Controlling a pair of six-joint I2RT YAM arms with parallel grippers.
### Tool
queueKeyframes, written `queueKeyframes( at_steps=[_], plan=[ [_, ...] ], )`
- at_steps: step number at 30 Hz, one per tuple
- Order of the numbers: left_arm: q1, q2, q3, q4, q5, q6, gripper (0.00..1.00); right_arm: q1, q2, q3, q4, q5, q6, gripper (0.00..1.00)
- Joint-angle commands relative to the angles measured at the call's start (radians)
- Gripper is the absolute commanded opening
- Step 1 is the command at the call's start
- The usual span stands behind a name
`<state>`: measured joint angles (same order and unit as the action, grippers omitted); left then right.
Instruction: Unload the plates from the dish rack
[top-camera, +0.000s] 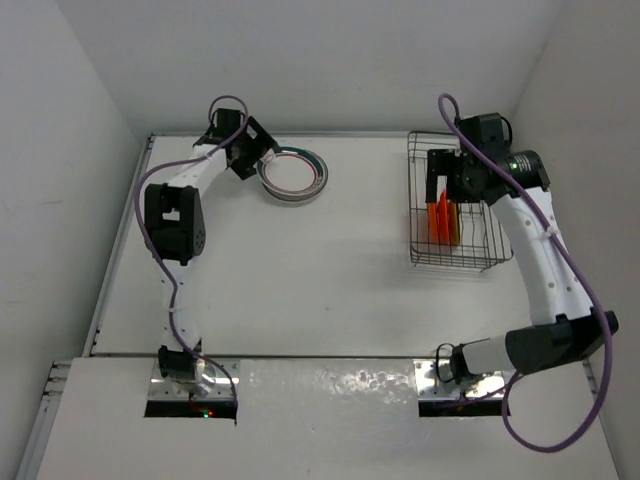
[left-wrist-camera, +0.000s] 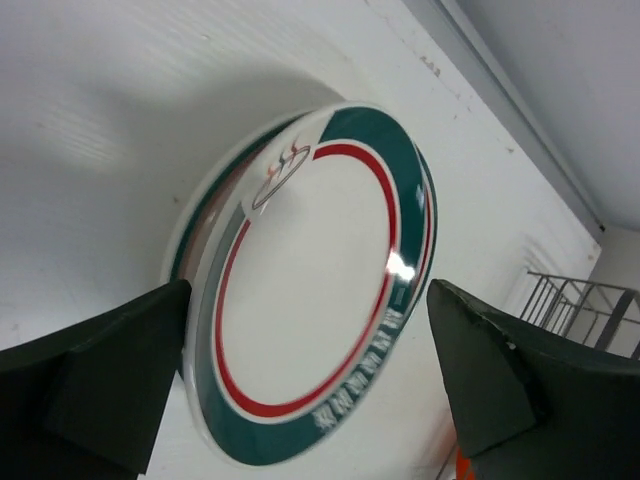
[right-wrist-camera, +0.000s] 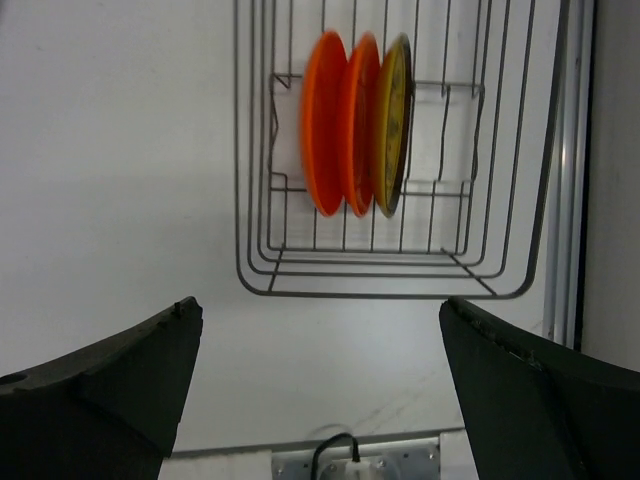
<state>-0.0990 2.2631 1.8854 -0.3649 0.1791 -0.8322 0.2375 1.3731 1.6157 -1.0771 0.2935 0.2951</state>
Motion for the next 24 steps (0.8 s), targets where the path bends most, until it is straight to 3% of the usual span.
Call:
queueKeyframes(
  at_steps=[1, 5, 10, 13, 14, 17, 18, 24],
  plan=[
    [-0.064, 0.021, 0.135, -0.153, -0.067, 0.071, 1.00, -0.070, 0.021, 0.023, -0.086, -0.116, 0.050, 0.99],
    [-0.090, 0.053, 0.162, -0.343, -0.134, 0.087, 1.00, -0.105, 0.073, 0.076, -0.096, -0.097, 0.072, 0.99],
    [-0.085, -0.026, 0.112, -0.437, -0.269, 0.114, 1.00, -0.199, 0.145, 0.130, -0.107, -0.100, 0.030, 0.98],
    [-0.062, -0.037, 0.109, -0.466, -0.233, 0.136, 1.00, -0.268, 0.175, 0.125, -0.083, -0.191, 0.001, 0.84],
    [-0.058, -0.037, 0.110, -0.474, -0.227, 0.143, 1.00, -0.277, 0.188, 0.122, -0.073, -0.229, -0.007, 0.73],
    [-0.057, -0.071, 0.107, -0.497, -0.208, 0.171, 1.00, -0.293, 0.222, 0.105, -0.047, -0.273, -0.045, 0.55],
    [-0.057, -0.086, 0.100, -0.496, -0.201, 0.179, 1.00, -0.303, 0.230, 0.098, -0.038, -0.283, -0.056, 0.45],
    [-0.090, -0.253, 0.025, -0.531, -0.185, 0.286, 1.00, -0.340, 0.282, 0.024, 0.066, -0.373, -0.070, 0.44]
  ],
)
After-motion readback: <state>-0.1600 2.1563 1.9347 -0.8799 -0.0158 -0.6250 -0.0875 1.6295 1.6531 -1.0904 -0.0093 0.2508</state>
